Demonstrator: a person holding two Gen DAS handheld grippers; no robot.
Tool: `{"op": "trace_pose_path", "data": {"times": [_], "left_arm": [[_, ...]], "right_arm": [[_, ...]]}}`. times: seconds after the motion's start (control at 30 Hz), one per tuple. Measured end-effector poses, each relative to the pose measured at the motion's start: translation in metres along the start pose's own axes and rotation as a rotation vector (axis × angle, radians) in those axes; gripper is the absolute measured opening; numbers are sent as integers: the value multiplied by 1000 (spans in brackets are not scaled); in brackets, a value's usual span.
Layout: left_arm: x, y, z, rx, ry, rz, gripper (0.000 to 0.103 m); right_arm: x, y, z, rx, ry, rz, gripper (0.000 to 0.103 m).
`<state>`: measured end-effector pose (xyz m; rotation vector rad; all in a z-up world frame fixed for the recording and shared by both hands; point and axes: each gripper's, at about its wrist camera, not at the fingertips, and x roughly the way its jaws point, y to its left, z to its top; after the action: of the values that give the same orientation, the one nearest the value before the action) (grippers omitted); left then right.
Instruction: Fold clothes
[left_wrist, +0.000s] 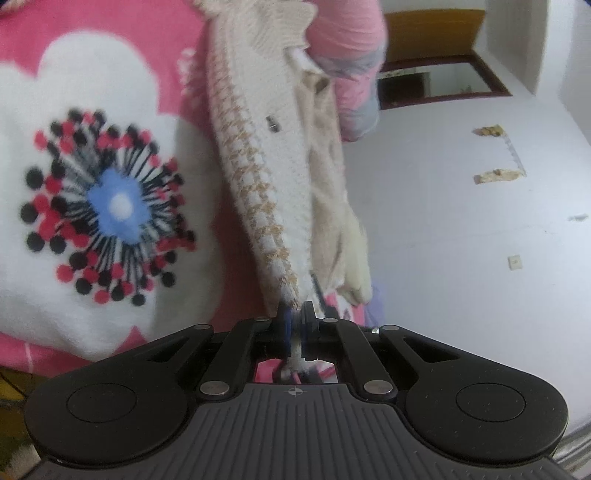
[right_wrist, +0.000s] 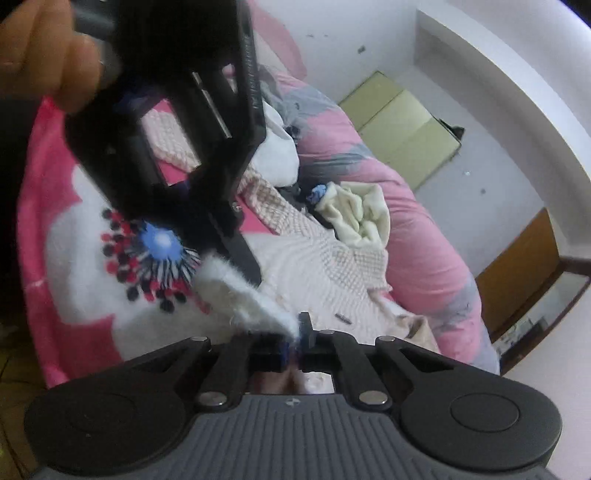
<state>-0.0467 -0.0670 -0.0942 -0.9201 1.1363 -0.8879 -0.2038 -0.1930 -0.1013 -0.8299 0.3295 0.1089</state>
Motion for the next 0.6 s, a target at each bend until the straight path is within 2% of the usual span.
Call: {"op": "trace_pose_path", "data": {"times": [0.1,0.17,0.27,0.33,0.37,0.43,0.47,0.53,0.6], "left_arm": [[-8,0,-5,15,9,9,2],[-1,10,-7,26,29,58,2],[13,28,-8,48,54,121,3],[7,32,-7,70,37,121,4],[-1,29,-6,102,8,112,7],[-21,25,-1,155,-65,108,18],[-33,24,4,176,-127,135,24],[-57,23,14,215,-252,191,28],[-84,29,25,216,-396,310,38]], "right_arm": [[-13,-6,4,33,14,96,4],[-7,2,-3,26,43,143,4],[12,30,-20,-34,94,155,4],[17,41,-27,-95,98,131,4],[18,44,-27,-114,92,121,4],[19,40,-27,-75,91,131,4],[21,37,-27,-45,93,144,4],[26,35,-28,-26,103,153,5],[29,36,-27,-27,108,151,5]]}}
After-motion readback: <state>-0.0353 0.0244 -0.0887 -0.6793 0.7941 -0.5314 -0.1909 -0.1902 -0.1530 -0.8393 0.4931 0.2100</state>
